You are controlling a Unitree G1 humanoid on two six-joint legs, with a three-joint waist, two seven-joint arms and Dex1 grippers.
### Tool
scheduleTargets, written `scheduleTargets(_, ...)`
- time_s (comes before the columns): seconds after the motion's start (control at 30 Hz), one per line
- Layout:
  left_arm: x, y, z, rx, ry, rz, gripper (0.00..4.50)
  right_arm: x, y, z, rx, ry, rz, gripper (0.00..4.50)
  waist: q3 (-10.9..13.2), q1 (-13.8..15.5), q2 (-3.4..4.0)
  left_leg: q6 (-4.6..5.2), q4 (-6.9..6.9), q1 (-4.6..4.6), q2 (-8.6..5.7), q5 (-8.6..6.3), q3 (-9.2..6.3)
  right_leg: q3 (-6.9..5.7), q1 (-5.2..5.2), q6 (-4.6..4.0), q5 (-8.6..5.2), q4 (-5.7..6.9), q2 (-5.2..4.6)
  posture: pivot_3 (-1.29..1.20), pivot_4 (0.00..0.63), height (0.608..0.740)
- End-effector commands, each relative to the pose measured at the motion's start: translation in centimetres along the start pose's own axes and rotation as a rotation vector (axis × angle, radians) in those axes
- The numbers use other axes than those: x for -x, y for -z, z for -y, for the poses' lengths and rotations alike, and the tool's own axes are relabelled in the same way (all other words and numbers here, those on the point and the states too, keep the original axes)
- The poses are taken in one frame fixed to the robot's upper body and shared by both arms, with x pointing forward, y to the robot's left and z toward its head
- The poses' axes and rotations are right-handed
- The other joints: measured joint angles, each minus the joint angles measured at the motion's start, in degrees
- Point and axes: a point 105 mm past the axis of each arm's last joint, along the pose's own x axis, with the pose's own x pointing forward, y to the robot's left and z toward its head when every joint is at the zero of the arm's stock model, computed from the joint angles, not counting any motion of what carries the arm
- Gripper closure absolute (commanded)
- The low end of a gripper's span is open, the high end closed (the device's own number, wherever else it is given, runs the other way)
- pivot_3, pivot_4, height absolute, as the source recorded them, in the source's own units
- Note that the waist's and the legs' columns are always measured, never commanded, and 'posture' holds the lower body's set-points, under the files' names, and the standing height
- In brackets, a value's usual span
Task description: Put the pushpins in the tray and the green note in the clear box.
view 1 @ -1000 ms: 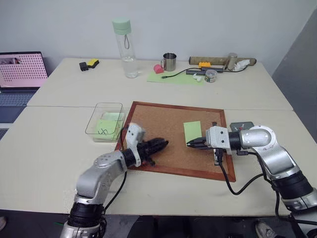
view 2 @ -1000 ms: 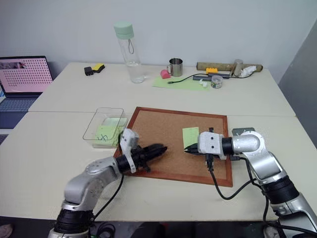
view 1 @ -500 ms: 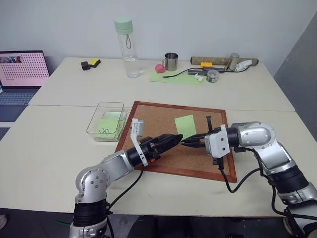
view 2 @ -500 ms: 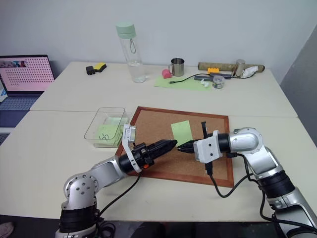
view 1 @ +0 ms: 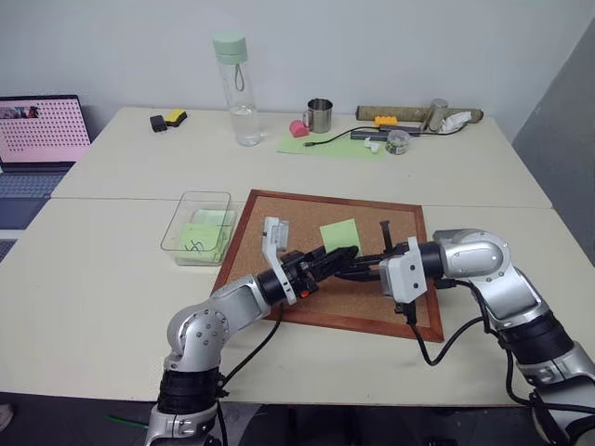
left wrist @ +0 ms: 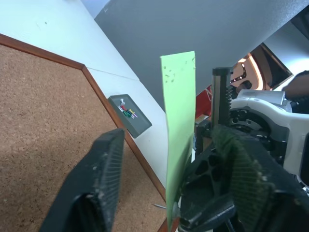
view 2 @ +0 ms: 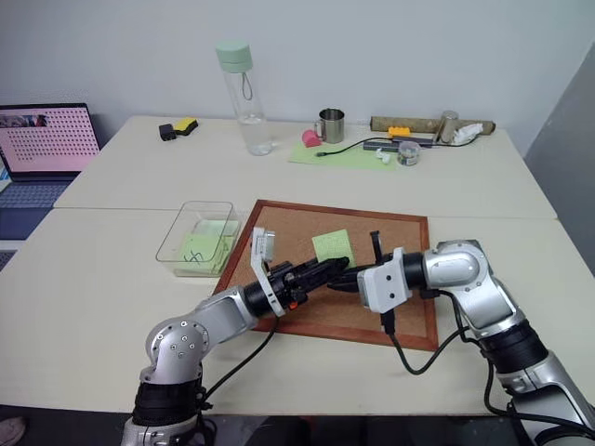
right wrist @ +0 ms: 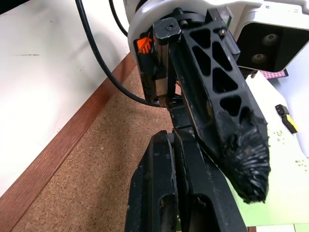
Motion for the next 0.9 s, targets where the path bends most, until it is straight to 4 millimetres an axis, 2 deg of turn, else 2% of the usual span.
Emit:
scheduleTargets(0.03,-0.4,0.5,0.4,-0.058,0.014,-0.025,2.43,-0.1,-1.0,0.3,0.052,0.004,0.028,4.50,0.0,0.0,0.00,0.00,0.00,0.00,0.00,0.00,0.00,0.00,0.00,0.00,0.00,0.00,0.00,0.00,0.150,0.740)
scheduleTargets(0.1,-0.4,0.6,0.2,-0.057,-0.002,-0.020,2.70,-0.1,-1.0,0.2,0.052,0.003,0.028,4.50,0.0,0.0,0.00,0.00,0.00,0.00,0.00,0.00,0.00,0.00,0.00,0.00,0.00,0.00,0.00,0.00,0.150,0.740)
scheduleTargets(0.3,-0.4,0.7,-0.2,-0.061,-0.022,-0.015,3.95,0.0,-0.8,0.1,0.051,0.003,0.025,4.50,0.0,0.0,0.00,0.00,0.00,0.00,0.00,0.00,-0.01,0.00,0.00,0.00,0.00,0.00,0.00,0.00,0.150,0.740)
scheduleTargets(0.43,-0.3,0.8,-1.2,-0.075,-0.073,-0.008,4.50,0.1,-0.8,0.2,0.057,0.013,0.027,4.50,0.0,0.0,0.00,0.00,0.00,0.00,0.00,0.00,0.00,0.00,0.00,0.00,0.00,0.00,0.00,0.00,0.150,0.740)
scheduleTargets(0.53,-0.4,0.6,-2.1,-0.111,-0.123,-0.004,4.50,0.1,-1.0,0.6,0.067,0.032,0.036,4.50,0.0,0.0,0.00,0.00,0.00,0.00,0.00,0.00,0.00,0.00,0.00,0.00,0.00,0.00,0.00,0.00,0.150,0.740)
scheduleTargets(0.73,-0.2,1.0,-5.1,-0.216,-0.273,-0.033,4.50,0.6,-1.4,1.7,0.067,0.101,0.046,4.50,0.0,0.1,0.00,0.00,0.00,0.00,-0.01,0.00,0.00,0.00,0.00,0.00,0.00,0.00,0.00,0.00,0.150,0.740)
scheduleTargets(0.83,-0.4,1.0,-5.3,-0.226,-0.280,-0.021,4.50,1.9,-1.1,2.5,0.001,0.188,0.027,4.50,0.0,0.2,0.00,0.00,0.00,-0.02,-0.01,0.00,0.00,0.00,-0.02,0.00,0.00,-0.01,0.00,0.00,0.150,0.740)
scheduleTargets(0.9,-0.5,0.7,-4.9,-0.237,-0.271,-0.003,4.50,3.8,0.4,2.9,-0.095,0.259,-0.044,4.50,0.0,0.3,0.00,0.00,0.00,-0.02,-0.01,0.00,-0.01,0.00,-0.01,0.00,0.00,-0.01,-0.01,0.00,0.150,0.740)
